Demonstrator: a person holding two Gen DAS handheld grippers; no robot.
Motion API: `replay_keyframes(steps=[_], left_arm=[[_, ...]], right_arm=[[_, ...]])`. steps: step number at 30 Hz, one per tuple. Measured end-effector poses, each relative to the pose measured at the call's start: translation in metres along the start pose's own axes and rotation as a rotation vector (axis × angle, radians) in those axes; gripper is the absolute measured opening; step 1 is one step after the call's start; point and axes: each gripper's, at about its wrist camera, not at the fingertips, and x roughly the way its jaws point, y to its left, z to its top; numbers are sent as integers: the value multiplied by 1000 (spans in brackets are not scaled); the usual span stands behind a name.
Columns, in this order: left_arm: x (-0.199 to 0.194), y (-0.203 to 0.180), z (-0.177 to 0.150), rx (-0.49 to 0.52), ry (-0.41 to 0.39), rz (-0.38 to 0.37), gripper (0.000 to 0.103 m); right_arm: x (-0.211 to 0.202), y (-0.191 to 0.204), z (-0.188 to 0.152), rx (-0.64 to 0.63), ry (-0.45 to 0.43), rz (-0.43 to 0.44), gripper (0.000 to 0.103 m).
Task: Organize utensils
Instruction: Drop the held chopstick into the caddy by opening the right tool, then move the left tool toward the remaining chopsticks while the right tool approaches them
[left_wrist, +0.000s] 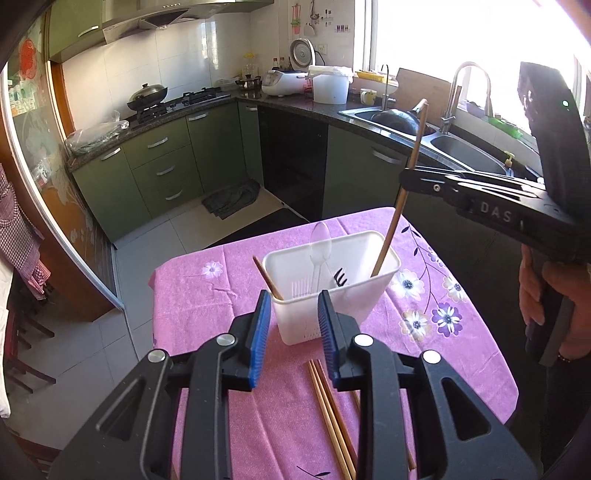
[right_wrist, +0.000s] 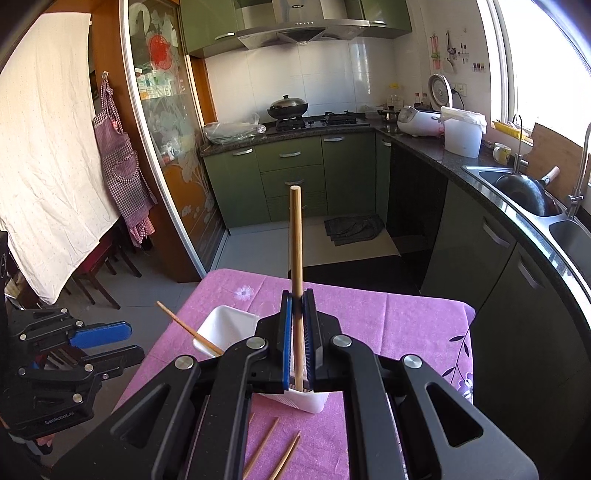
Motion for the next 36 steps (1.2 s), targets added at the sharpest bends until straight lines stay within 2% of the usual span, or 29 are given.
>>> replay_keyframes(steps=[4,11,18,22,26,31,36], left_arm=[[-8,-2,-9,3,5,-2,25],[-14,-6,-31,-1,31,3,25],[8,-11,-71,-30,135,-3,25],[33,-13,-93,-59,213,-19,26],[64,-17,-112,-84,299,-28,26],[103,-21,-128,-118,402,-40,26],[123,-24,-131,-128,439,-29,24]], right_arm=[[-8,5,-3,-4,-10,0,7],[-57,14,-25,-19,-28,-14,7],[-59,2,-94,-26,121,-39,8],[-37,-9,-138,-16,248,-42,22],[-19,-13,-176,-10,327,-40,22],[-11,-19,-194,10,360,-24,22],[-9,-24,-197,18,375,-23,22]])
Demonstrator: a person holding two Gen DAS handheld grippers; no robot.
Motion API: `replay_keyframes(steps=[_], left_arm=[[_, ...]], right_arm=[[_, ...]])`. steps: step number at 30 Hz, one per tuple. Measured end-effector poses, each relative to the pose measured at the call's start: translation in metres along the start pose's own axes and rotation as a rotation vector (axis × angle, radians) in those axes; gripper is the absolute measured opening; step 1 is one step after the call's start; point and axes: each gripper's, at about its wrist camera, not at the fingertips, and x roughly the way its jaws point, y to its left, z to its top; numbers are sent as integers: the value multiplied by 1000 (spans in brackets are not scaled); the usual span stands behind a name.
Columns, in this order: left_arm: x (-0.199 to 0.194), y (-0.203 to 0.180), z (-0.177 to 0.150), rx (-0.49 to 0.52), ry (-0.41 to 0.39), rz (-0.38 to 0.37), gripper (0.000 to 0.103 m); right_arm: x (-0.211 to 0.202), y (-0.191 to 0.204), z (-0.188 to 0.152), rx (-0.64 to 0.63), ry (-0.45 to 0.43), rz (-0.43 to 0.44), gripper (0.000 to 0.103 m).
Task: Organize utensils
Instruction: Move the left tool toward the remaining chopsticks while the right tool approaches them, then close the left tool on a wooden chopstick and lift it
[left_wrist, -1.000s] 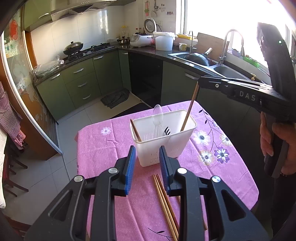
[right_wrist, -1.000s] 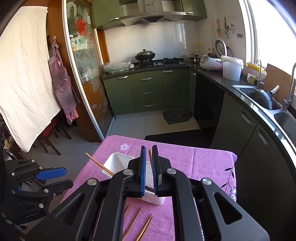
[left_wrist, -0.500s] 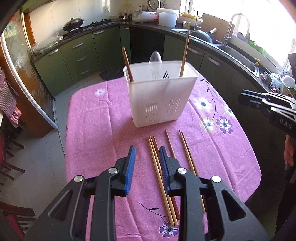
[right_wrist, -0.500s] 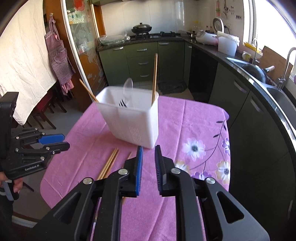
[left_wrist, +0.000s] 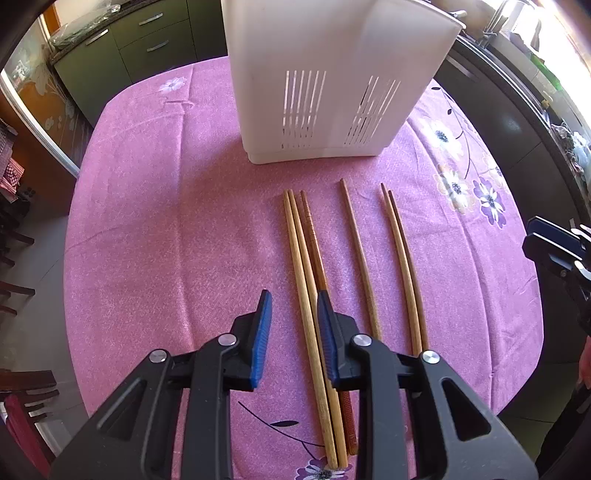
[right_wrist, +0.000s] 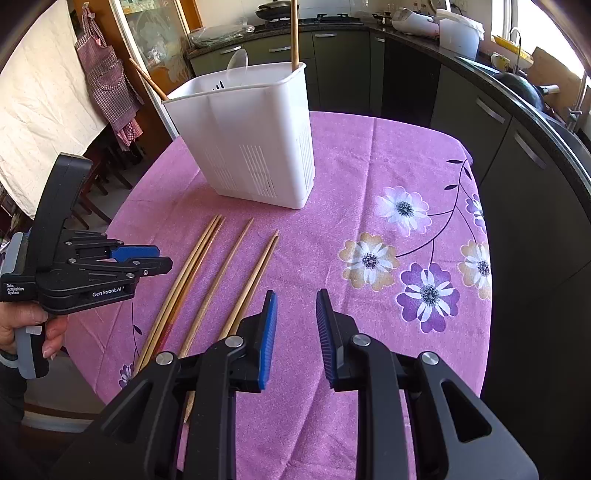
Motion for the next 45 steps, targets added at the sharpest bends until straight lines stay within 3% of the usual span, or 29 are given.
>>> replay_keyframes(steps=[12,22,31,34,39,45], left_arm=[[25,-3,8,8,56,35,14],[33,1,17,-3,97,14,14],[42,-1,31,6,130,46,14],[43,-6,33,20,129,56,8],[42,-4,33,2,120,47,7],[9,7,34,-2,49,35,7]], right_arm=[[11,-1,-1,6,24,22,22],[12,-2,-2,9,27,23,22],[15,-2,-2,7,33,28,22],[15,-2,-2,8,34,27,22],[14,-3,-2,10,35,24,22],[10,-1,0,7,29,18,22]])
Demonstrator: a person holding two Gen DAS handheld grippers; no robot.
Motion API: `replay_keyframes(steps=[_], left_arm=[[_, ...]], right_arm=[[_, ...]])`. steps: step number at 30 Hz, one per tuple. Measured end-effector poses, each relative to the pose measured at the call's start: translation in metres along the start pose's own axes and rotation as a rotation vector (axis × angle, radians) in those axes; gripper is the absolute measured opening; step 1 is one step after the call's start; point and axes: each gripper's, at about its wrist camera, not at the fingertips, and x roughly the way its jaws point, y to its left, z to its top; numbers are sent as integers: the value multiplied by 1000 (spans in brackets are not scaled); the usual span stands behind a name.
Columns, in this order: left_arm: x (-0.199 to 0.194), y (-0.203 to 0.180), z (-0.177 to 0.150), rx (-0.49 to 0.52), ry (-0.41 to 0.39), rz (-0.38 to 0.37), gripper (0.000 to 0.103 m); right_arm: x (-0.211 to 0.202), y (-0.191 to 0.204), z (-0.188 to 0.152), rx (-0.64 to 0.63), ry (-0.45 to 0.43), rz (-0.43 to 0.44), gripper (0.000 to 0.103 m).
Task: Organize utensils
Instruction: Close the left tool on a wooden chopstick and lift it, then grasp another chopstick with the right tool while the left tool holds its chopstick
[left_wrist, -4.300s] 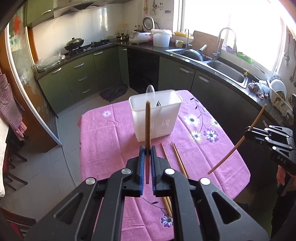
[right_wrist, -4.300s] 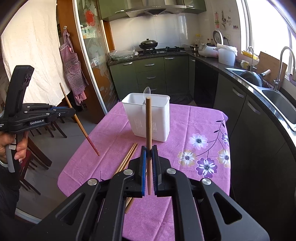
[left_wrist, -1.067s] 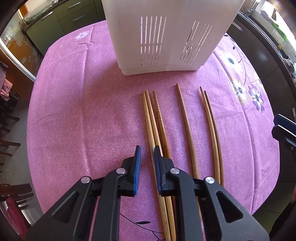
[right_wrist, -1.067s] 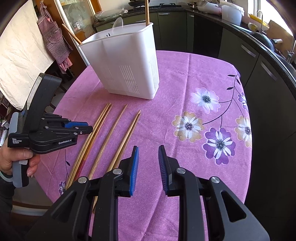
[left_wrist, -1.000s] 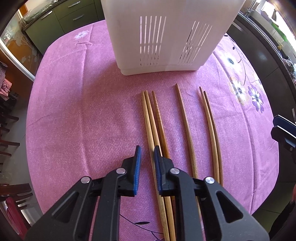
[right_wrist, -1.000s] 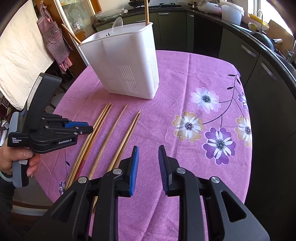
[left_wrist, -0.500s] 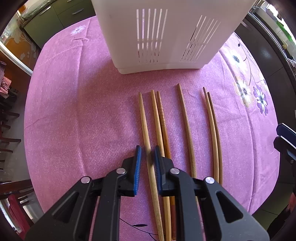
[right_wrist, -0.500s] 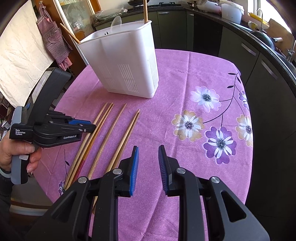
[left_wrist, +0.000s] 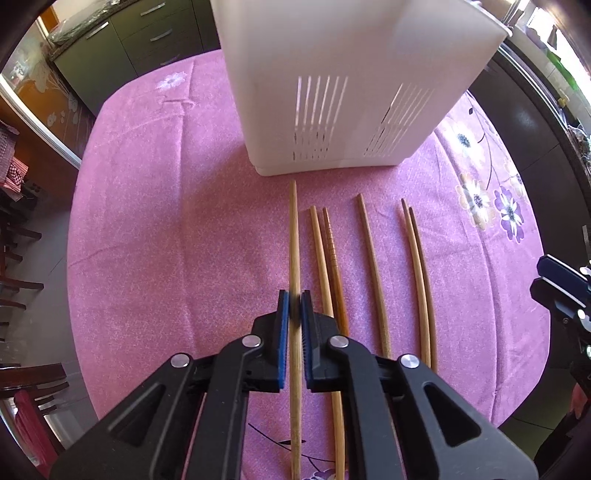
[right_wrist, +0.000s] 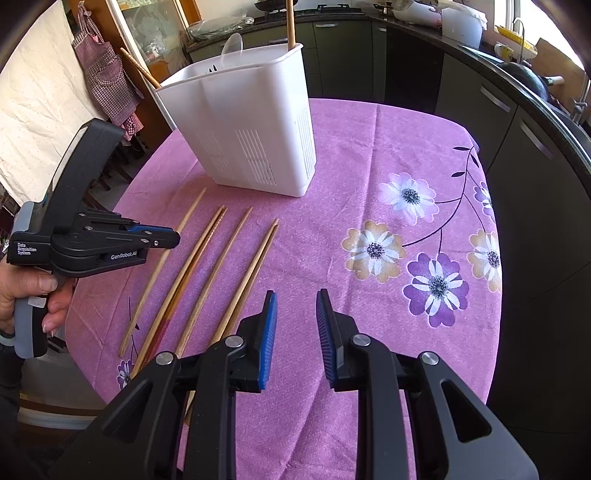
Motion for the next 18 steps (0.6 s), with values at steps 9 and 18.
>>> replay_keyframes(steps=[9,18], left_arm=[[-66,10,-25,17,-138,-21,7],[-111,15,-59,38,-246,-37,7]], right_arm=[[-7,15,3,-24,-9,-6,22],[0,25,3,-32,17,-14,22]])
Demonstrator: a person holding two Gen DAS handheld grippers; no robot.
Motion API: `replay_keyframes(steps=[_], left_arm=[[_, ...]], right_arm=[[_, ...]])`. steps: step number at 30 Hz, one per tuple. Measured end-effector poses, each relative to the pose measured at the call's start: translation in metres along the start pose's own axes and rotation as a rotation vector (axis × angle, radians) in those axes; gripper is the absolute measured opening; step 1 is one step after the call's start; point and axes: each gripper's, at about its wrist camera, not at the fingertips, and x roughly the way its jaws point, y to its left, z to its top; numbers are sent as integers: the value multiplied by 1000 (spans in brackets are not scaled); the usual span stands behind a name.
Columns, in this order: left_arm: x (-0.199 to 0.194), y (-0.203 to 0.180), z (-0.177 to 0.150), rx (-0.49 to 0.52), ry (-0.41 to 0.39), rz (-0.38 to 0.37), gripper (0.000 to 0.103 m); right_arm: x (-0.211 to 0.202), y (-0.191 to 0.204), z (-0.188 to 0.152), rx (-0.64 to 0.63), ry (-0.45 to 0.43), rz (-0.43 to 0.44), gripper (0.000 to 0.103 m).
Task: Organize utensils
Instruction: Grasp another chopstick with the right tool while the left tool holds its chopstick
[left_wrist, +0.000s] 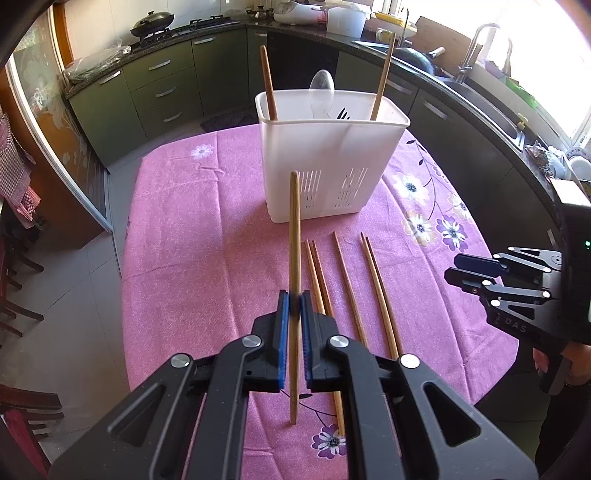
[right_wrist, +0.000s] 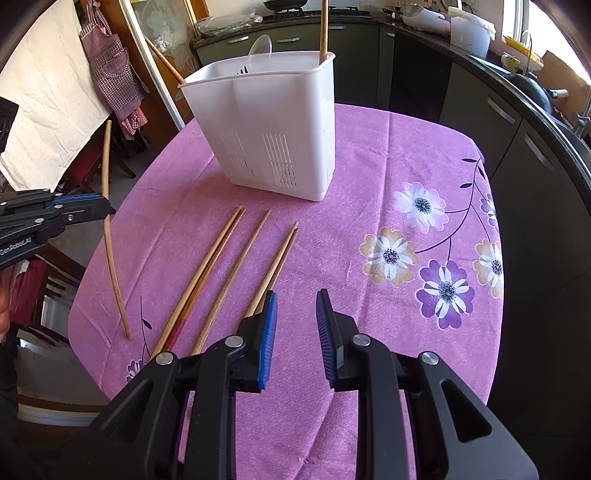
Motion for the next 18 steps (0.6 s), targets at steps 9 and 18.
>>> replay_keyframes(steps=[9,18], left_arm=[[-36,1,-22,33,-84,0,7],[-44,3,-33,48,-106,-9,7]], right_arm=[[32,3,9,18,72,-14,22],[81,4,20,55,174,-23,22]])
